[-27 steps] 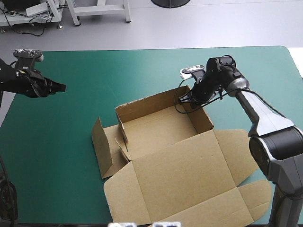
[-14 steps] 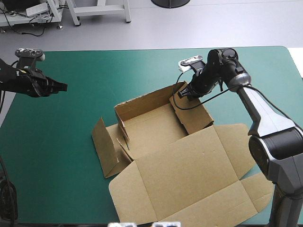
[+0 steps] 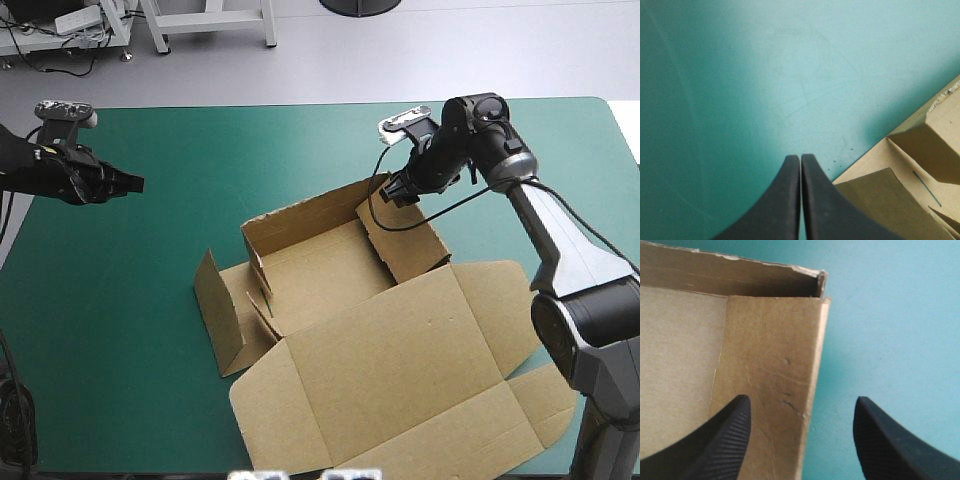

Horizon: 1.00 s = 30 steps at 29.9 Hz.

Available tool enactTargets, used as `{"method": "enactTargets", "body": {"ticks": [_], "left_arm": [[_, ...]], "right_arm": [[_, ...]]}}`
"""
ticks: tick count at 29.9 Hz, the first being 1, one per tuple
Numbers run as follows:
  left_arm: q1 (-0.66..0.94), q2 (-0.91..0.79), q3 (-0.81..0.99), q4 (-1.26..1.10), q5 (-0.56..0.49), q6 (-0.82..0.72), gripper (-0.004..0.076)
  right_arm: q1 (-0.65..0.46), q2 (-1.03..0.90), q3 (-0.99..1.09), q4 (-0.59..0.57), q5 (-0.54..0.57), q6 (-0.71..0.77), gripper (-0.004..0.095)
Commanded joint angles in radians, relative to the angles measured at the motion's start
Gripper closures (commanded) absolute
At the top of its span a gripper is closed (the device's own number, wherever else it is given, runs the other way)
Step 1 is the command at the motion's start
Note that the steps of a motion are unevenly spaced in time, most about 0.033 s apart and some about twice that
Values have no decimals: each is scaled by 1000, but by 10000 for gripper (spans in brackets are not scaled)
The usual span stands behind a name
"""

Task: Fold the box

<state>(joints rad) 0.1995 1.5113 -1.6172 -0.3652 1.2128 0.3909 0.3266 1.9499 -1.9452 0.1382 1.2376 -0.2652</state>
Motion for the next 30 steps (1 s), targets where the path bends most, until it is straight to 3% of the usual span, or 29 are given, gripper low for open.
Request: {"method": "enactTargets", "body": {"ticks": [1, 8, 14, 30], "left_arm": [[1, -35, -26, -39, -30, 3, 729], [1, -35, -26, -39, -28, 3, 729], [1, -35, -26, -39, -28, 3, 729], [1, -35, -26, -77, -19, 19, 729]], "right_arm": [[21, -101, -31, -48, 14, 41, 321], [96, -162, 98, -170, 14, 139, 321], [95, -166, 187, -162, 13, 142, 316], [95, -99, 187, -186, -5, 169, 293]]}}
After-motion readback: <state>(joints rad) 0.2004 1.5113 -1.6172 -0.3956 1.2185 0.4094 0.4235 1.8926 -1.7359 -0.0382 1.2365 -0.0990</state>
